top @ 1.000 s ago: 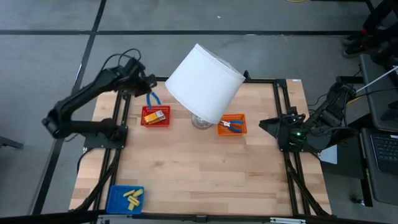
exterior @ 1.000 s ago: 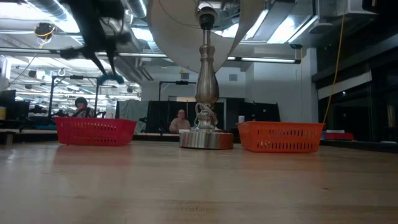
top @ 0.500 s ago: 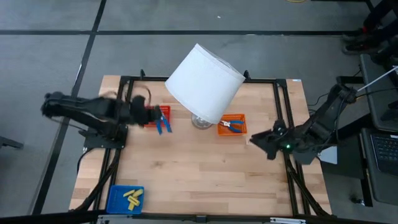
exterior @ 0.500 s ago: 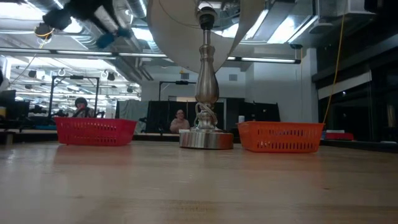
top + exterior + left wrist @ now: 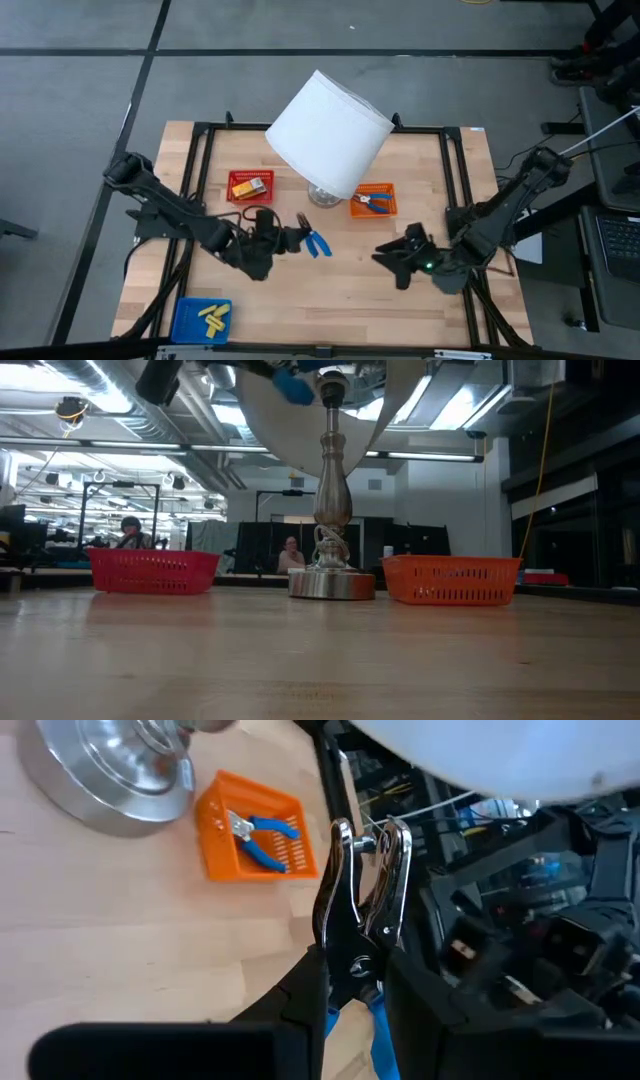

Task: Pick & Place School Supplies
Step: Put the blue hole puncher into the orange bin

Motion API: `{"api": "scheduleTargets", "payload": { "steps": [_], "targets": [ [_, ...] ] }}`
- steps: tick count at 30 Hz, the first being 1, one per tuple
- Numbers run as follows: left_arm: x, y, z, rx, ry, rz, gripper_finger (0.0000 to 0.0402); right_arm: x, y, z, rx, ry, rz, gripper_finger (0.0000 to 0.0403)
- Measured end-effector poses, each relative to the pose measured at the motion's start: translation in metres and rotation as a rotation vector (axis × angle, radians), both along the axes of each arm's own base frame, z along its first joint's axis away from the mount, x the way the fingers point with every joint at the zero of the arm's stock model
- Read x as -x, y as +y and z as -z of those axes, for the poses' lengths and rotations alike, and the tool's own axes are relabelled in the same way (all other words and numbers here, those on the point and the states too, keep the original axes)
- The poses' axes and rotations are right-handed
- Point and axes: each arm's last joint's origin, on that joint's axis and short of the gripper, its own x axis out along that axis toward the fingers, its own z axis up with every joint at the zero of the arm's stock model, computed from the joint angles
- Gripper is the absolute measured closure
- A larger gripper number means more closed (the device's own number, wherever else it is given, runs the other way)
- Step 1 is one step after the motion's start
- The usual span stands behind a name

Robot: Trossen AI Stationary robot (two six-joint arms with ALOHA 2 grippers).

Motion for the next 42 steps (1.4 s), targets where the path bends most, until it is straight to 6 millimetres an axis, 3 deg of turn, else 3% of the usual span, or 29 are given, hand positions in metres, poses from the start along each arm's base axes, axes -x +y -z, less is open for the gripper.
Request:
{"api": "scheduleTargets", "payload": {
  "steps": [7, 18, 31, 42],
  "targets": [
    [-0.011, -0.01, 0.007, -0.013, -0.041, 0.012, 0.0332, -0.026, 0.012, 0.022, 0.014, 0.0, 0.009, 0.0234],
    [-0.018, 0.001, 0.003, -0.043, -0.034, 0.016, 0.0332, -0.058, -0.008, 0.013, -0.005, -0.061, -0.07, 0.0213],
    [-0.022, 0.006, 0.001, -0.033, -0.028, 0.035, 0.0332, -0.074, -0.029, 0.013, 0.008, -0.056, -0.096, 0.0192],
    [-0.024, 0.009, 0.0, -0.037, -0.034, 0.044, 0.0332, -0.095, -0.029, 0.026, -0.01, -0.057, -0.142, 0.0192]
  ]
}}
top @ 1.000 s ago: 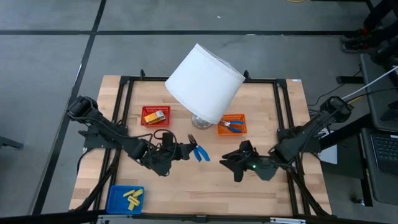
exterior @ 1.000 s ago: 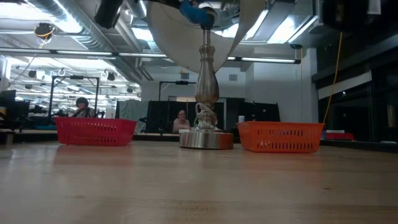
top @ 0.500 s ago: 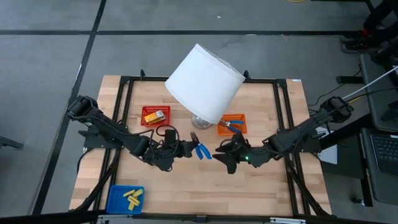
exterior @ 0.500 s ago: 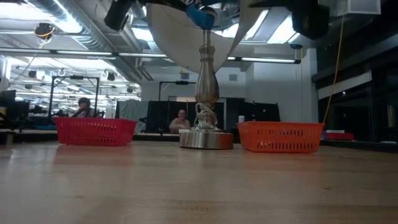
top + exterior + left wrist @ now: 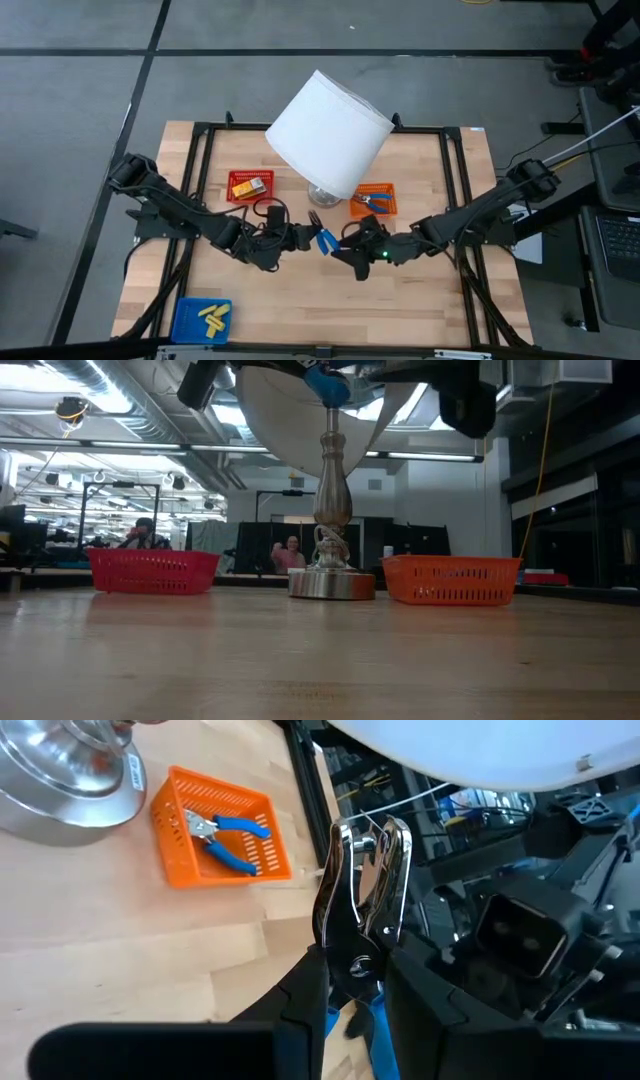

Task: Pick & Place School Supplies
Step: Put the blue hole puncher into the orange bin

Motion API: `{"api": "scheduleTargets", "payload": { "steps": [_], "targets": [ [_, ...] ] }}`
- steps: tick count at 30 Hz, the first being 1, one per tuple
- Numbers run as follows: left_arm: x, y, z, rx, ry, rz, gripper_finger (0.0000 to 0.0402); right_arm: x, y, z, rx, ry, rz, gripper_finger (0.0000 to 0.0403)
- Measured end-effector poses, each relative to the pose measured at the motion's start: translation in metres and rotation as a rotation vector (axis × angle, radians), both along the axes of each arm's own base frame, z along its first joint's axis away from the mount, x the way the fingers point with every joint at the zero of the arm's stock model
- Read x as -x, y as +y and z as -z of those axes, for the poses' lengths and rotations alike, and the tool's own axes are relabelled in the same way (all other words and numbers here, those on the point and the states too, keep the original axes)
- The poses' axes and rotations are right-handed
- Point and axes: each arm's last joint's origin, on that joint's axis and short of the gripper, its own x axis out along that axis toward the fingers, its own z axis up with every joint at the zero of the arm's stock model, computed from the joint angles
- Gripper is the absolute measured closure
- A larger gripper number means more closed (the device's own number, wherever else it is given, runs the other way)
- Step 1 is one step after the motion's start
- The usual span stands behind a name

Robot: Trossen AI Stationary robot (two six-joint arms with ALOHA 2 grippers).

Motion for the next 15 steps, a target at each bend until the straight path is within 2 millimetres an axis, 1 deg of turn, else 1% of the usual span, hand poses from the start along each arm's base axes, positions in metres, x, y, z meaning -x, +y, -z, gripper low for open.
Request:
{"api": "scheduleTargets", "payload": {
  "steps": [5, 8, 11, 15],
  "targets": [
    [-0.002, 0.001, -0.002, -0.001, -0.008, 0.013, 0.0332, -0.013, 0.003, -0.001, 0.029, 0.005, -0.01, 0.0192],
    [-0.002, 0.001, -0.002, -0.001, -0.012, 0.013, 0.0332, -0.02, 0.002, -0.004, 0.039, 0.0, -0.007, 0.0201],
    [-0.002, 0.0, -0.002, -0.001, -0.012, 0.015, 0.0332, -0.022, 0.002, -0.006, 0.047, 0.004, -0.001, 0.0223],
    [0.0, -0.002, -0.002, -0.004, -0.012, 0.017, 0.0332, -0.022, 0.002, -0.005, 0.066, 0.012, -0.008, 0.0279]
  ]
}}
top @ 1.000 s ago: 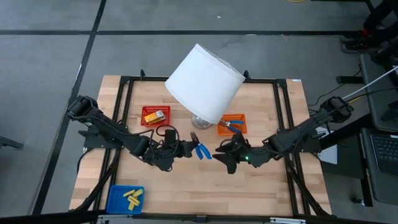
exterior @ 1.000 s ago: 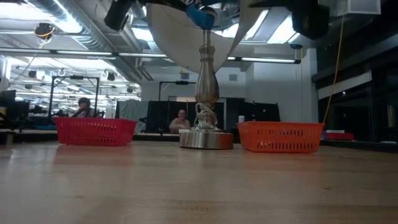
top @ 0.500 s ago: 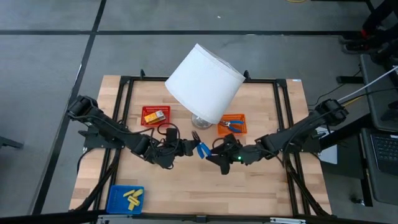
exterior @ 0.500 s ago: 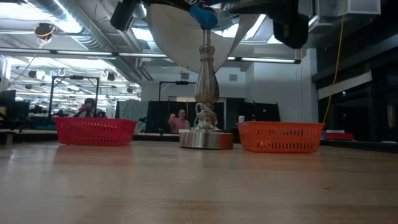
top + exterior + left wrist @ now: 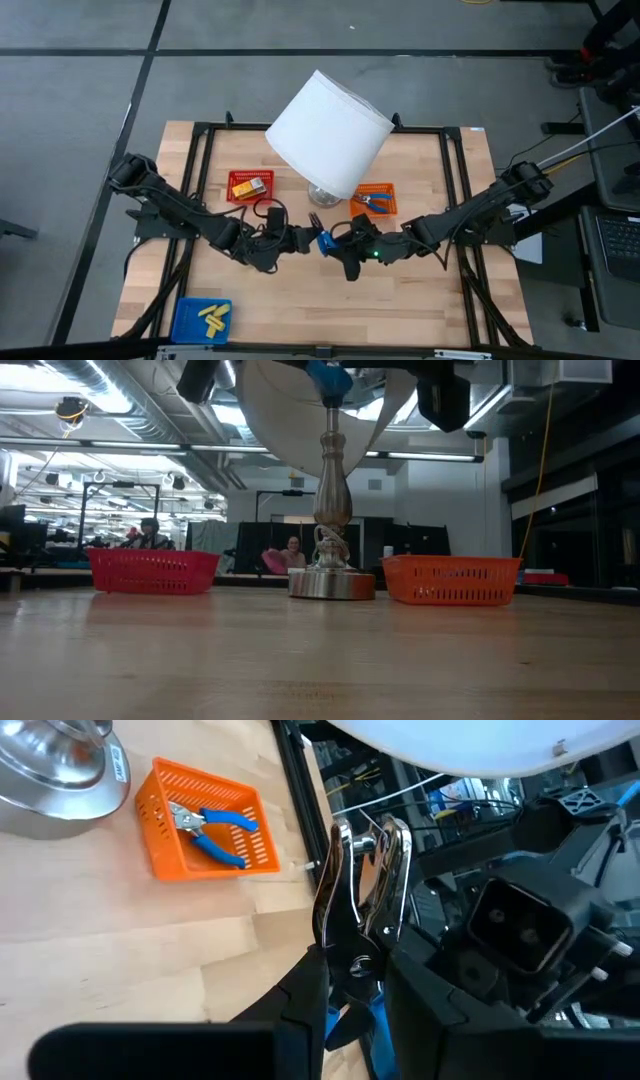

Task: Pick & Place School Supplies
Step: Put the blue hole puncher into the orange bin

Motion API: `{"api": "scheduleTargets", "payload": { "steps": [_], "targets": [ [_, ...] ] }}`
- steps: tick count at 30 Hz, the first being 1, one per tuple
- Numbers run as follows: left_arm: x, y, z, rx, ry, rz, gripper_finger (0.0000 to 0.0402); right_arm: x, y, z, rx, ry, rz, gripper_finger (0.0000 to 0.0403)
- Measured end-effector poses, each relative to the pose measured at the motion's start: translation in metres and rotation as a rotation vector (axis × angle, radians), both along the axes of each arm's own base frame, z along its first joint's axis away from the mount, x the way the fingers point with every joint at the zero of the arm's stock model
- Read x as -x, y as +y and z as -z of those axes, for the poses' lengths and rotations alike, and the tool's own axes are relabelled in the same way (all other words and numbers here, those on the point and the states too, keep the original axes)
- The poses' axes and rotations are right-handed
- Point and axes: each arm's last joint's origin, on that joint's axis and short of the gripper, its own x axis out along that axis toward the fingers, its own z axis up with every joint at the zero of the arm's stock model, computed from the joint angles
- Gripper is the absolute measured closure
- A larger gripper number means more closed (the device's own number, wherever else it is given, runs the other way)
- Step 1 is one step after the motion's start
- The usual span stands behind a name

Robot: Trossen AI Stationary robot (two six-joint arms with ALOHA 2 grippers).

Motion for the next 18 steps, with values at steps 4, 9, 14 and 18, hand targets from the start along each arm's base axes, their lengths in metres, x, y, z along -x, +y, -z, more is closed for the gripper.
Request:
{"api": "scheduleTargets", "payload": {
  "steps": [4, 9, 14, 18],
  "targets": [
    [0.002, -0.002, -0.001, -0.029, 0.008, 0.002, 0.0332, 0.001, 0.003, 0.0, 0.002, 0.002, -0.01, 0.0324],
    [0.003, -0.007, -0.001, -0.058, 0.02, 0.036, 0.0325, 0.003, 0.007, 0.0, 0.002, -0.006, -0.009, 0.0324],
    [0.011, -0.022, -0.001, -0.146, 0.088, 0.195, 0.0265, 0.005, 0.01, 0.0, -0.021, -0.007, -0.002, 0.0324],
    [0.027, -0.045, -0.006, -0.183, 0.087, 0.325, 0.023, 0.006, 0.011, -0.001, -0.03, -0.018, 0.036, 0.0324]
  ]
}}
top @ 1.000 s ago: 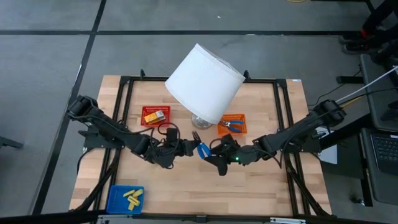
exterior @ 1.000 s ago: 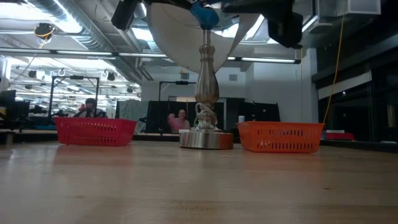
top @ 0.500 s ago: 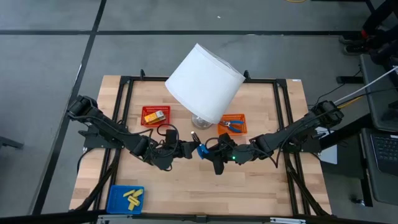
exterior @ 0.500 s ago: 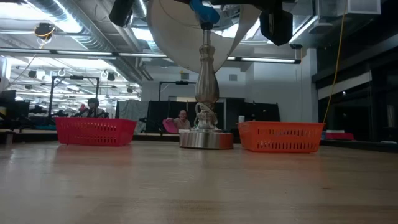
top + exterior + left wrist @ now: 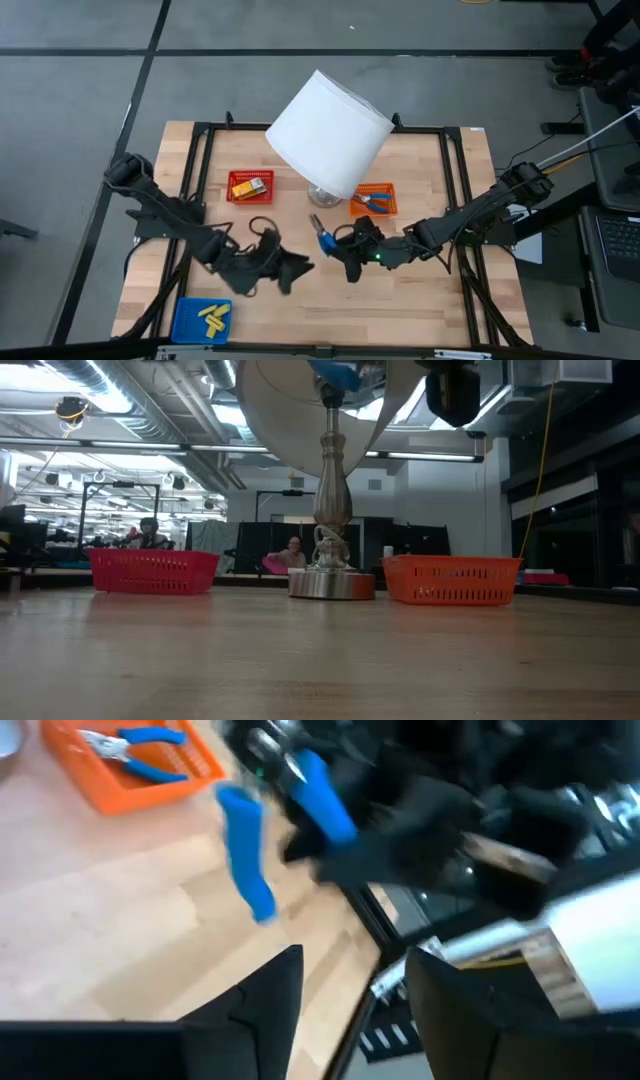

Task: Pick & Place School Supplies
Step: Put the blue hole puncher into the orange bin

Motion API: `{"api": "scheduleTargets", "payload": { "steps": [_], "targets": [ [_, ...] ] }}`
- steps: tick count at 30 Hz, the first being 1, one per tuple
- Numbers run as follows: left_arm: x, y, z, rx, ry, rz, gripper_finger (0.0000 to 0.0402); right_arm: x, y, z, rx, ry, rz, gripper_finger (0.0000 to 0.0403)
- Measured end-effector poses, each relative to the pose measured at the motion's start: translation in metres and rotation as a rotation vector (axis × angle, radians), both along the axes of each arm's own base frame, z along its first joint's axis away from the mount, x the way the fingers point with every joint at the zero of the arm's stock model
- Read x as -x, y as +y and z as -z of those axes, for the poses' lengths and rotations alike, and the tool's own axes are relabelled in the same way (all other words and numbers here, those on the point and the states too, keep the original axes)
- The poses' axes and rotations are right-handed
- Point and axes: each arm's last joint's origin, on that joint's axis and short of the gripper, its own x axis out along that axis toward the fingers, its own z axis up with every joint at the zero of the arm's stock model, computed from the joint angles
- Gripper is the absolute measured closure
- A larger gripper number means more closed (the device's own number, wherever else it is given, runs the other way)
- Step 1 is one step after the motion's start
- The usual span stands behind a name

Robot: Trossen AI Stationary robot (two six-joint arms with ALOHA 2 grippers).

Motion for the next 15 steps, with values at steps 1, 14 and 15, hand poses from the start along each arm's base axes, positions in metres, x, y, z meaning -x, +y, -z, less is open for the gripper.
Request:
{"api": "scheduleTargets", "payload": {
  "steps": [1, 14, 15],
  "targets": [
    [0.005, -0.006, -0.002, -0.01, -0.005, 0.019, 0.0225, 0.0, 0.0, 0.0, -0.004, 0.0, 0.007, 0.0324],
    [0.061, -0.049, -0.02, -0.117, -0.115, -0.011, 0.0234, 0.049, -0.032, 0.031, -0.084, 0.471, 0.435, 0.0324],
    [0.063, -0.051, -0.02, -0.122, -0.119, -0.018, 0.0236, 0.053, -0.037, 0.032, -0.086, 0.508, 0.47, 0.0324]
  ]
}}
